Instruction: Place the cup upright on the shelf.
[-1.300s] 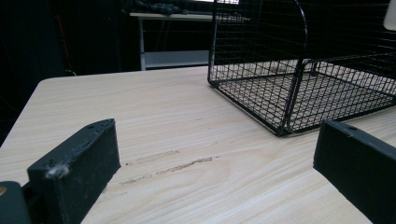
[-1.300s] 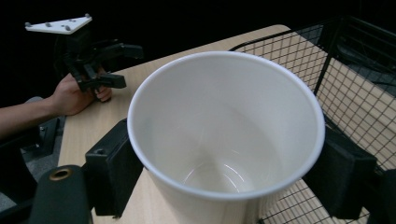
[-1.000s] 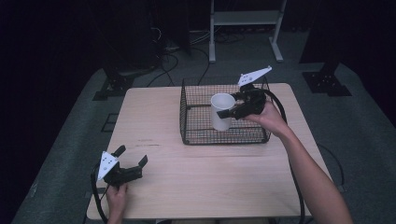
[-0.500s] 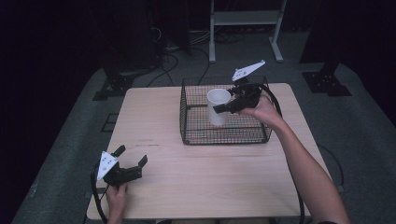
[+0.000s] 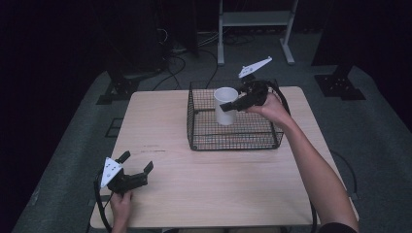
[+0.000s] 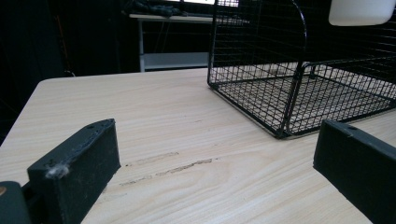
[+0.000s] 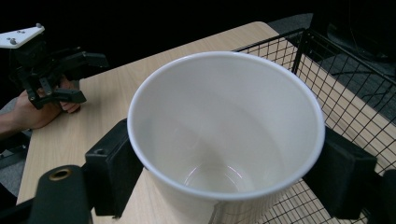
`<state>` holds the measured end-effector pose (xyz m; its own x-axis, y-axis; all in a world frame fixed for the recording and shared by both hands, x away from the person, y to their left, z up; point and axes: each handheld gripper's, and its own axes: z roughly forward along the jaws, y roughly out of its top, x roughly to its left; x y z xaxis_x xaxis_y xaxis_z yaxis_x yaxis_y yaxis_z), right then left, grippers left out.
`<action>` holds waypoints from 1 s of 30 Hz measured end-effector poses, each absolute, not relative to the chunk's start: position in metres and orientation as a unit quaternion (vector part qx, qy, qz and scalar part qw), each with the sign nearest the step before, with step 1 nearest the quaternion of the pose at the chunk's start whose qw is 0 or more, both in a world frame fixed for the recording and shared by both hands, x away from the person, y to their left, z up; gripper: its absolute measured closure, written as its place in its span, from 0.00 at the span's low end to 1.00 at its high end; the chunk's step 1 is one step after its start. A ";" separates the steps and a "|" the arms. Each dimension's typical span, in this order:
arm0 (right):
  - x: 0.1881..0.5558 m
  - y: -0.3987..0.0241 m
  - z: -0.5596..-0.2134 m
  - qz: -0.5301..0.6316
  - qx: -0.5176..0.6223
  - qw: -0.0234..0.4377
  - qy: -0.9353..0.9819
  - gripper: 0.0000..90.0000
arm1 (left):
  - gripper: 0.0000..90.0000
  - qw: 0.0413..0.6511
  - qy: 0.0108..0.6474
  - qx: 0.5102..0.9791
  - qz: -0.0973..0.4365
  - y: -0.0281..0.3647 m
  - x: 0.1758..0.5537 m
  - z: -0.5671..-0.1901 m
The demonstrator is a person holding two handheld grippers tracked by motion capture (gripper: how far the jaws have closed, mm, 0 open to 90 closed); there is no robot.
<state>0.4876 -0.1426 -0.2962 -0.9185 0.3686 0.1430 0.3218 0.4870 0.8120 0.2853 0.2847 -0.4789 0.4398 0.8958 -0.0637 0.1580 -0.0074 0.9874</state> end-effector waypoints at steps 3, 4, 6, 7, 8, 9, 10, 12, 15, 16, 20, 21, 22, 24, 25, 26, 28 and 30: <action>0.494 -0.141 -0.297 0.466 0.205 0.024 0.860 0.21 | 0.00 0.568 0.418 0.630 0.325 0.285 0.285 -0.479; 0.494 -0.141 -0.297 0.466 0.205 0.024 0.860 0.21 | 0.00 0.568 0.418 0.630 0.325 0.285 0.285 -0.479; 0.497 -0.140 -0.298 0.468 0.205 0.028 0.859 0.21 | 0.00 0.568 0.418 0.630 0.325 0.285 0.285 -0.479; 0.498 -0.139 -0.299 0.469 0.207 0.029 0.858 0.21 | 0.00 0.568 0.418 0.630 0.325 0.285 0.285 -0.479; 0.501 -0.138 -0.302 0.469 0.209 0.027 0.858 0.21 | 0.00 0.568 0.418 0.630 0.325 0.285 0.285 -0.479; 0.501 -0.138 -0.302 0.469 0.209 0.027 0.858 0.21 | 0.00 0.568 0.418 0.630 0.325 0.285 0.285 -0.479; 0.502 -0.137 -0.303 0.469 0.210 0.027 0.858 0.21 | 0.00 0.568 0.418 0.630 0.325 0.285 0.285 -0.479; 0.505 -0.136 -0.308 0.470 0.218 0.022 0.855 0.21 | 0.00 0.568 0.418 0.630 0.325 0.286 0.285 -0.479; 0.511 -0.135 -0.318 0.468 0.225 0.016 0.855 0.21 | 0.00 0.568 0.418 0.630 0.325 0.286 0.285 -0.479; 0.511 -0.135 -0.318 0.468 0.225 0.016 0.855 0.21 | 0.00 0.568 0.418 0.630 0.325 0.286 0.285 -0.479; 0.516 -0.133 -0.329 0.461 0.232 0.009 0.856 0.21 | 0.00 0.568 0.418 0.630 0.325 0.286 0.286 -0.479; 0.518 -0.132 -0.333 0.459 0.234 0.008 0.857 0.21 | 0.00 0.568 0.418 0.630 0.325 0.286 0.285 -0.479; 0.518 -0.132 -0.333 0.459 0.234 0.008 0.857 0.21 | 0.00 0.568 0.418 0.630 0.325 0.286 0.285 -0.479; 0.520 -0.130 -0.336 0.458 0.236 0.007 0.857 0.21 | 0.00 0.568 0.418 0.630 0.325 0.286 0.285 -0.479; 0.522 -0.129 -0.338 0.458 0.237 0.008 0.857 0.21 | 0.00 0.568 0.418 0.630 0.326 0.286 0.285 -0.479; 0.522 -0.128 -0.339 0.458 0.237 0.008 0.856 0.21 | 0.00 0.568 0.418 0.630 0.326 0.286 0.285 -0.479; 0.522 -0.128 -0.339 0.461 0.237 0.008 0.855 0.21 | 0.00 0.568 0.418 0.630 0.325 0.286 0.285 -0.479; 0.524 -0.127 -0.341 0.460 0.238 0.009 0.855 0.21 | 0.00 0.568 0.418 0.631 0.325 0.286 0.285 -0.479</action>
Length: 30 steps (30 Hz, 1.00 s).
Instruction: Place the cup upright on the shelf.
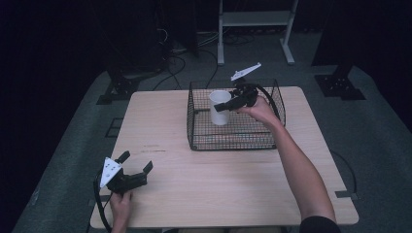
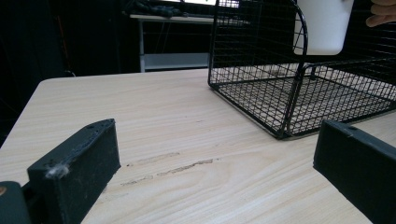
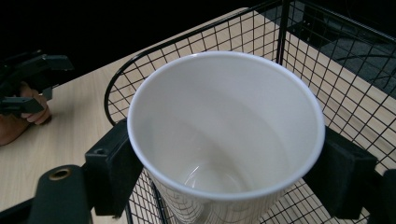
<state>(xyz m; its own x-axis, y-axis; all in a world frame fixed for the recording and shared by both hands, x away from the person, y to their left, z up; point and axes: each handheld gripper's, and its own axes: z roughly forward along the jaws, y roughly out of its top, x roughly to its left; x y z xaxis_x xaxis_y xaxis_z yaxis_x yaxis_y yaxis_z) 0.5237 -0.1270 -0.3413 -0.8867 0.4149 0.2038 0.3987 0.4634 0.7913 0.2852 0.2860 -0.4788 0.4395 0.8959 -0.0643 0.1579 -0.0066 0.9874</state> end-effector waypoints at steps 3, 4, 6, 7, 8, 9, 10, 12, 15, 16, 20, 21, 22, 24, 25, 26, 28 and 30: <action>0.525 -0.126 -0.345 0.459 0.240 0.007 0.855 0.21 | 0.00 0.568 0.418 0.631 0.325 0.286 0.285 -0.479; 0.526 -0.126 -0.346 0.458 0.240 0.007 0.856 0.21 | 0.00 0.568 0.418 0.631 0.325 0.286 0.285 -0.479; 0.527 -0.125 -0.350 0.454 0.242 0.006 0.857 0.21 | 0.00 0.568 0.417 0.631 0.324 0.286 0.285 -0.479; 0.528 -0.124 -0.351 0.452 0.243 0.005 0.858 0.21 | 0.00 0.568 0.417 0.631 0.324 0.286 0.285 -0.479; 0.528 -0.124 -0.352 0.451 0.242 0.005 0.859 0.21 | 0.00 0.568 0.417 0.631 0.324 0.286 0.285 -0.479; 0.528 -0.123 -0.354 0.452 0.243 0.004 0.858 0.21 | 0.00 0.569 0.417 0.630 0.324 0.286 0.285 -0.479; 0.529 -0.123 -0.355 0.453 0.244 0.002 0.858 0.21 | 0.00 0.569 0.417 0.630 0.324 0.286 0.285 -0.479; 0.530 -0.123 -0.358 0.450 0.245 0.001 0.859 0.21 | 0.00 0.568 0.417 0.631 0.324 0.286 0.285 -0.479; 0.531 -0.121 -0.361 0.443 0.249 0.003 0.861 0.21 | 0.00 0.569 0.417 0.631 0.324 0.286 0.285 -0.479; 0.532 -0.121 -0.362 0.443 0.249 0.001 0.861 0.21 | 0.00 0.569 0.417 0.631 0.324 0.286 0.285 -0.479; 0.533 -0.120 -0.365 0.442 0.250 -0.002 0.861 0.21 | 0.00 0.569 0.417 0.631 0.324 0.286 0.285 -0.479; 0.533 -0.119 -0.366 0.441 0.250 -0.001 0.862 0.21 | 0.00 0.569 0.417 0.630 0.324 0.286 0.285 -0.479; 0.534 -0.119 -0.368 0.440 0.251 -0.003 0.862 0.21 | 0.00 0.569 0.417 0.630 0.325 0.286 0.285 -0.479; 0.534 -0.119 -0.369 0.440 0.251 -0.003 0.862 0.21 | 0.00 0.568 0.417 0.630 0.325 0.286 0.285 -0.479; 0.534 -0.119 -0.370 0.438 0.251 -0.003 0.863 0.21 | 0.00 0.568 0.417 0.631 0.324 0.286 0.285 -0.479; 0.535 -0.119 -0.371 0.437 0.252 -0.004 0.864 0.21 | 0.00 0.568 0.417 0.630 0.325 0.286 0.285 -0.479; 0.535 -0.119 -0.374 0.436 0.252 0.000 0.864 0.21 | 0.00 0.569 0.418 0.630 0.325 0.286 0.285 -0.479; 0.535 -0.120 -0.378 0.437 0.255 0.002 0.863 0.21 | 0.00 0.569 0.418 0.630 0.325 0.286 0.285 -0.479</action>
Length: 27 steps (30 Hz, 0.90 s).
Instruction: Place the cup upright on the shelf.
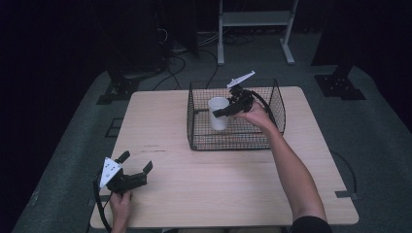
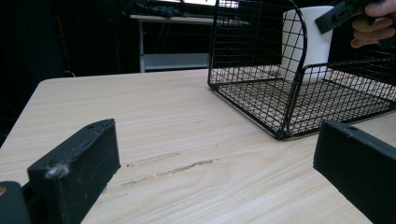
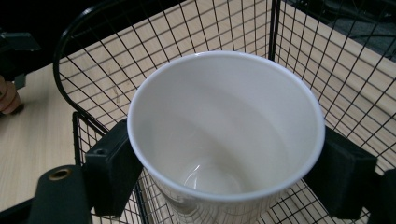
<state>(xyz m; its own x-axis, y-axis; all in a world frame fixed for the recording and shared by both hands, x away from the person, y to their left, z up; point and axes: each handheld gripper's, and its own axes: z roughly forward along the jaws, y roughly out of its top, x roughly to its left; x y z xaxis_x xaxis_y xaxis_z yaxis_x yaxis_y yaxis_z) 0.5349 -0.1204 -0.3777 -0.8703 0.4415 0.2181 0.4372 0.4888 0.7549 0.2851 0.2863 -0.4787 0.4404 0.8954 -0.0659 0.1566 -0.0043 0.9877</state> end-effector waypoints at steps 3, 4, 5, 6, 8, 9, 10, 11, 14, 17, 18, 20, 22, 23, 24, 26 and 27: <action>0.536 -0.122 -0.382 0.428 0.258 0.007 0.866 0.21 | 0.00 0.569 0.417 0.630 0.324 0.286 0.285 -0.479; 0.536 -0.122 -0.382 0.428 0.258 0.007 0.866 0.21 | 0.00 0.569 0.417 0.630 0.324 0.286 0.285 -0.479; 0.536 -0.122 -0.383 0.425 0.260 0.008 0.867 0.21 | 0.00 0.568 0.417 0.630 0.325 0.286 0.285 -0.479; 0.537 -0.122 -0.384 0.423 0.261 0.007 0.868 0.21 | 0.00 0.569 0.417 0.630 0.325 0.286 0.285 -0.479; 0.538 -0.122 -0.385 0.418 0.264 0.006 0.869 0.21 | 0.00 0.569 0.418 0.630 0.324 0.286 0.285 -0.479; 0.539 -0.122 -0.387 0.415 0.264 0.005 0.871 0.21 | 0.00 0.569 0.418 0.630 0.324 0.286 0.285 -0.479; 0.539 -0.122 -0.387 0.415 0.264 0.005 0.871 0.21 | 0.00 0.569 0.417 0.630 0.324 0.286 0.285 -0.479; 0.539 -0.122 -0.387 0.413 0.265 0.005 0.871 0.21 | 0.00 0.569 0.417 0.630 0.324 0.286 0.285 -0.479; 0.539 -0.122 -0.389 0.409 0.266 0.007 0.873 0.21 | 0.00 0.569 0.417 0.630 0.324 0.286 0.285 -0.479; 0.540 -0.122 -0.391 0.405 0.268 0.007 0.874 0.21 | 0.00 0.569 0.417 0.630 0.324 0.286 0.285 -0.479; 0.540 -0.122 -0.391 0.402 0.268 0.008 0.875 0.21 | 0.00 0.569 0.417 0.630 0.324 0.286 0.285 -0.479; 0.541 -0.121 -0.392 0.396 0.269 0.009 0.878 0.21 | 0.00 0.569 0.418 0.630 0.324 0.286 0.285 -0.479; 0.541 -0.121 -0.394 0.395 0.269 0.006 0.878 0.21 | 0.00 0.569 0.418 0.630 0.324 0.286 0.285 -0.479; 0.541 -0.120 -0.395 0.391 0.269 0.006 0.880 0.21 | 0.00 0.569 0.418 0.630 0.324 0.286 0.285 -0.479; 0.541 -0.120 -0.395 0.391 0.269 0.006 0.880 0.21 | 0.00 0.569 0.418 0.630 0.324 0.286 0.285 -0.479; 0.541 -0.118 -0.397 0.383 0.266 0.008 0.884 0.21 | 0.00 0.569 0.418 0.630 0.325 0.286 0.285 -0.479; 0.541 -0.118 -0.397 0.383 0.266 0.008 0.884 0.21 | 0.00 0.569 0.418 0.630 0.325 0.286 0.285 -0.479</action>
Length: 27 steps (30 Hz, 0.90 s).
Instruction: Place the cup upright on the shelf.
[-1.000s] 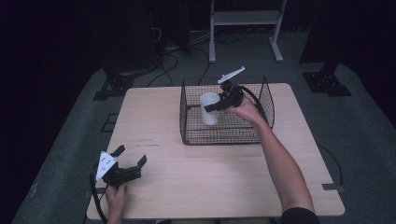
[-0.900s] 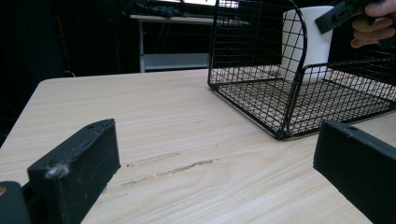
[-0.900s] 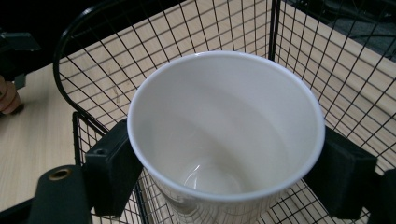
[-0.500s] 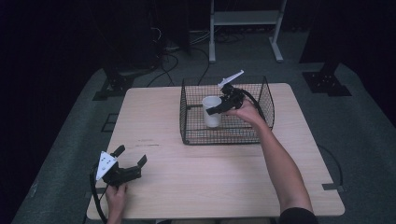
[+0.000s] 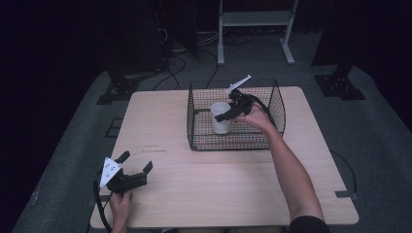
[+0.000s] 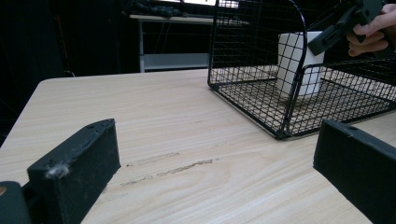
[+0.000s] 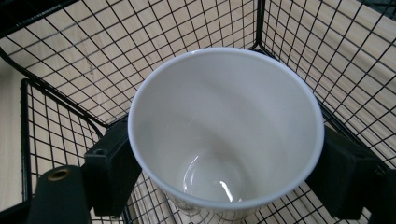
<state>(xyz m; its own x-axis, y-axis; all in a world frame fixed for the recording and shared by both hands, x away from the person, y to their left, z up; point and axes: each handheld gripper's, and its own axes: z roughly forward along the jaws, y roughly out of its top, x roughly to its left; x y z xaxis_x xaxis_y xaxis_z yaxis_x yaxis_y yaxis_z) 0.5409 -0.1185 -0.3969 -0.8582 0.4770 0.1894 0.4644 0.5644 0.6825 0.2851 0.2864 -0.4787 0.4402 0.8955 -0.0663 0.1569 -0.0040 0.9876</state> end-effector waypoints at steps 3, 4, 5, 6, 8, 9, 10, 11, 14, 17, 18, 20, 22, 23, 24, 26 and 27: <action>0.540 -0.118 -0.397 0.384 0.265 0.009 0.885 0.21 | 0.00 0.568 0.418 0.630 0.325 0.286 0.285 -0.479; 0.540 -0.118 -0.397 0.383 0.264 0.010 0.885 0.21 | 0.00 0.568 0.418 0.630 0.325 0.286 0.285 -0.479; 0.539 -0.116 -0.398 0.377 0.262 0.018 0.888 0.20 | 0.00 0.568 0.418 0.630 0.326 0.286 0.285 -0.479; 0.539 -0.116 -0.398 0.377 0.262 0.018 0.888 0.20 | 0.00 0.568 0.418 0.630 0.326 0.286 0.285 -0.479; 0.538 -0.116 -0.398 0.373 0.259 0.022 0.891 0.20 | 0.00 0.568 0.418 0.630 0.325 0.286 0.285 -0.479; 0.538 -0.116 -0.398 0.373 0.258 0.020 0.891 0.20 | 0.00 0.568 0.418 0.630 0.325 0.286 0.285 -0.479; 0.538 -0.116 -0.398 0.373 0.258 0.020 0.891 0.20 | 0.00 0.568 0.417 0.630 0.325 0.286 0.285 -0.479; 0.538 -0.115 -0.398 0.372 0.257 0.020 0.892 0.20 | 0.00 0.568 0.417 0.630 0.325 0.286 0.285 -0.479; 0.537 -0.115 -0.397 0.372 0.254 0.024 0.893 0.20 | 0.00 0.568 0.417 0.630 0.326 0.286 0.285 -0.479; 0.535 -0.114 -0.396 0.367 0.250 0.029 0.895 0.19 | 0.00 0.568 0.417 0.630 0.326 0.286 0.285 -0.479; 0.535 -0.114 -0.396 0.367 0.250 0.029 0.895 0.19 | 0.00 0.568 0.417 0.630 0.326 0.286 0.285 -0.479; 0.534 -0.114 -0.396 0.366 0.249 0.029 0.896 0.19 | 0.00 0.568 0.417 0.630 0.326 0.286 0.285 -0.479; 0.534 -0.114 -0.396 0.366 0.248 0.029 0.897 0.19 | 0.00 0.568 0.417 0.630 0.326 0.286 0.285 -0.479; 0.533 -0.113 -0.396 0.365 0.247 0.030 0.897 0.19 | 0.00 0.568 0.417 0.630 0.326 0.286 0.285 -0.479; 0.533 -0.113 -0.395 0.365 0.246 0.031 0.897 0.19 | 0.00 0.568 0.417 0.630 0.326 0.286 0.285 -0.479; 0.532 -0.113 -0.395 0.364 0.244 0.031 0.898 0.19 | 0.00 0.568 0.417 0.631 0.326 0.286 0.285 -0.479; 0.532 -0.113 -0.395 0.364 0.244 0.031 0.898 0.19 | 0.00 0.567 0.417 0.631 0.326 0.286 0.285 -0.479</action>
